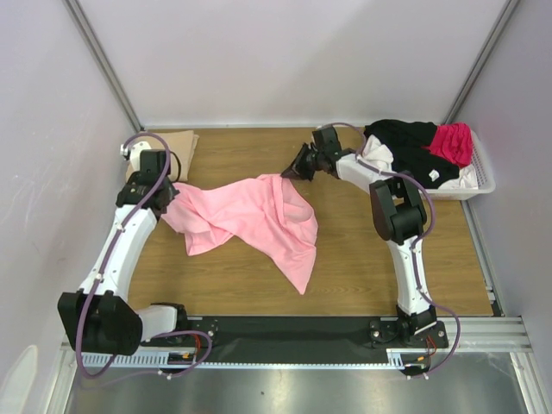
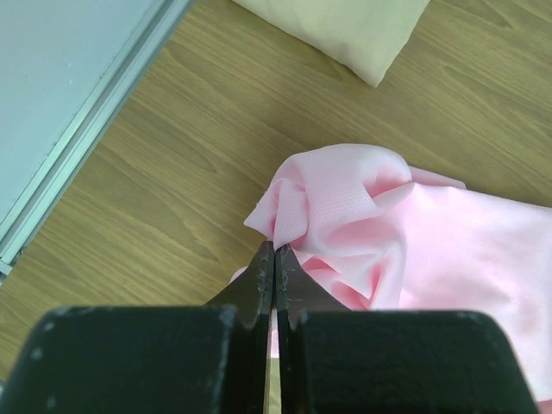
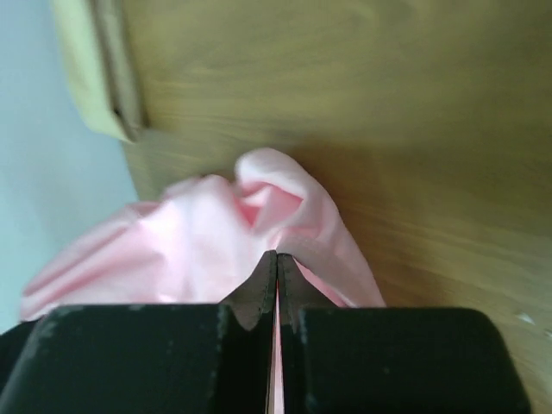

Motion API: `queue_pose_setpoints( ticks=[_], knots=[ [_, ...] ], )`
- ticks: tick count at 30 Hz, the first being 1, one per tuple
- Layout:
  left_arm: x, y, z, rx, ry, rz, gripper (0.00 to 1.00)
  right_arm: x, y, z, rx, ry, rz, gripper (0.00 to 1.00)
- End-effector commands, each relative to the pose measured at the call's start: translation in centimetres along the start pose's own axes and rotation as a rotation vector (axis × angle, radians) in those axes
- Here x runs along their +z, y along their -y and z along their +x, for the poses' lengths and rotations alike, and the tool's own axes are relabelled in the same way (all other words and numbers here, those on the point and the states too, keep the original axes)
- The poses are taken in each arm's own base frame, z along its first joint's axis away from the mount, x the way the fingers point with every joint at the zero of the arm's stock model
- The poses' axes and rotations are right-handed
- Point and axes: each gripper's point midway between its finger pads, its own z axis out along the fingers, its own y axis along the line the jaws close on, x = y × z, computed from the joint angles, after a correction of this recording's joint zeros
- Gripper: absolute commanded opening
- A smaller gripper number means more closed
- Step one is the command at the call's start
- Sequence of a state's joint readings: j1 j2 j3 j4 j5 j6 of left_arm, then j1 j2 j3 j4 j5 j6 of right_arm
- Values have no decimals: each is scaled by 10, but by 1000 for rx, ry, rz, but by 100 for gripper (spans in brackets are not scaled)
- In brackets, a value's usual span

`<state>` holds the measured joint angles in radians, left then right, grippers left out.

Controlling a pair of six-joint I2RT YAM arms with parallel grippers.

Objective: Fold and stack the t-shirts
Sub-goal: Flatten the tshirt out

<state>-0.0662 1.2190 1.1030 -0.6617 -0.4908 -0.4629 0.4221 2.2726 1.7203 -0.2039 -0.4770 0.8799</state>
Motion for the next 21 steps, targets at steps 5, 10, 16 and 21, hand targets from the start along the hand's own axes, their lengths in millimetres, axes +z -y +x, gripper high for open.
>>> queue_pose_setpoints(
  ticks=[5, 10, 16, 21],
  knots=[
    [-12, -10, -40, -23, 128, -17, 0, -57, -108, -70, -213, 244, -185, 0],
    [-22, -14, -68, -12, 211, -26, 0, -91, -136, -88, -314, 326, -208, 0],
    [-35, -24, -101, -13, 317, -71, 0, -115, -153, -94, -389, 392, -196, 0],
    [-53, -29, -135, -27, 419, -69, 2, -142, -169, -107, -450, 475, -196, 0]
  ],
)
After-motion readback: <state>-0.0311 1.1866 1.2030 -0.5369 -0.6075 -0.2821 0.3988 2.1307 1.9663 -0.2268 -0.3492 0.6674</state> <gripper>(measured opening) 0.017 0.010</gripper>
